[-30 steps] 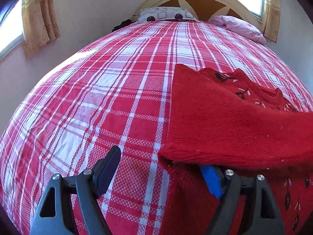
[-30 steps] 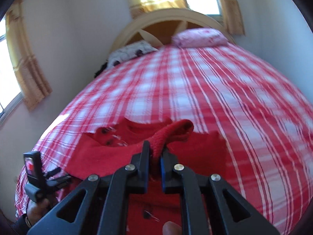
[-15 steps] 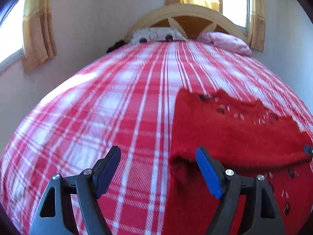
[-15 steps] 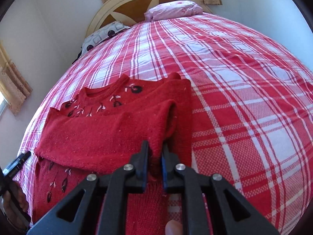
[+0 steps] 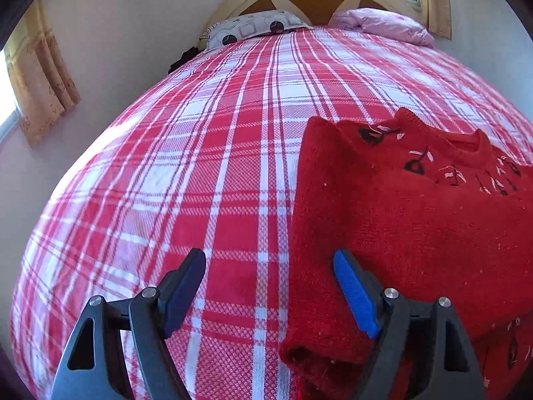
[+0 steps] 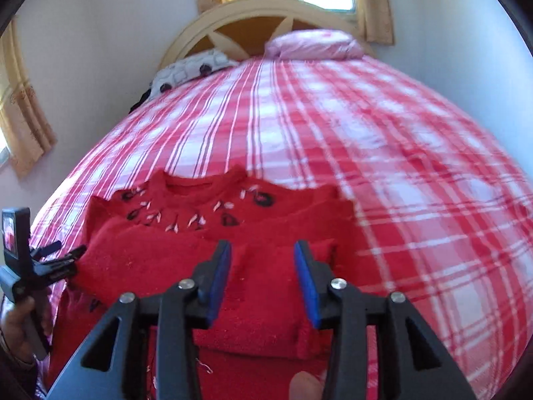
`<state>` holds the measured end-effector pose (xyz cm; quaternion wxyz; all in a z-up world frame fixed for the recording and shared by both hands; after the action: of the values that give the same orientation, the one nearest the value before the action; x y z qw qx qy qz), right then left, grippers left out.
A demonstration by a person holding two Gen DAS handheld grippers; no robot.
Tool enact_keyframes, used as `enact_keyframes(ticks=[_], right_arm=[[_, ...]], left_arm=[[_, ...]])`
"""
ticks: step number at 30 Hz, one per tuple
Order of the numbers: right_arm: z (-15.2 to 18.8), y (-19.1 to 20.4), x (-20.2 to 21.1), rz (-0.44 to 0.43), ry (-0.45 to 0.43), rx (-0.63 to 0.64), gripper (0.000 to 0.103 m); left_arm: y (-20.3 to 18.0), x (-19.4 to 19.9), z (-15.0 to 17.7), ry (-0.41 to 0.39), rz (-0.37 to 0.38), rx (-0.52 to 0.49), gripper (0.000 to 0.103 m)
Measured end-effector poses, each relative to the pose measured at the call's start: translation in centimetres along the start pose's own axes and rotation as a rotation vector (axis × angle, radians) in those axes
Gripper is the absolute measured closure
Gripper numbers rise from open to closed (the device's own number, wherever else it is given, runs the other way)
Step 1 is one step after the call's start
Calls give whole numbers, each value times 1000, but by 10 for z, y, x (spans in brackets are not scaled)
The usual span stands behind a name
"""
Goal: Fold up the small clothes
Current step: 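Open the right tool and pull it back from the folded sweater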
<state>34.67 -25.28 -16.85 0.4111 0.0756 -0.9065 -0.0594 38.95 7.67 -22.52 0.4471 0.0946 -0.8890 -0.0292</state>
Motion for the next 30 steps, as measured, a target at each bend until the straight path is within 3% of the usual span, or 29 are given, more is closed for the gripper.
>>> enact_keyframes(ticks=[4, 5, 11, 13, 15, 16, 18, 20, 30], right_arm=[[17, -16, -22, 3, 80, -44, 65], [23, -24, -24, 0, 87, -62, 72], [34, -39, -7, -18, 61, -87, 88], [33, -36, 3, 7, 29, -66, 86], [31, -30, 15, 23, -12, -35, 75], [32, -26, 17, 20, -17, -20, 73], [36, -21, 10, 16, 16, 3, 58], [44, -23, -1, 58, 39, 12, 56], [53, -33, -7, 70, 42, -12, 56]], left_arm=[[4, -1, 2, 1, 32, 30, 23], [4, -1, 3, -1, 33, 30, 23], [8, 5, 7, -9, 47, 51, 23], [13, 21, 9, -61, 19, 66, 22], [14, 31, 12, -94, 10, 63, 22], [11, 31, 14, -93, 12, 50, 22], [4, 22, 17, -56, -4, 9, 22], [2, 12, 18, -16, -16, -2, 22], [4, 11, 19, -19, 3, 12, 22]])
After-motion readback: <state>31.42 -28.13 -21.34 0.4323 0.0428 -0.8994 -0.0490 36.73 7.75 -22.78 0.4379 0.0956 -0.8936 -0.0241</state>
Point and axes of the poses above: each gripper's, at about its wrist camera, not at the fingertips, and x roughly against the way its jaws point, y to its left, z to its underside, the point moved 4 cm from there along -x, roughly the way its jaws point, and after that the axes turned 3 degrees about y, right-handed, at the moved point
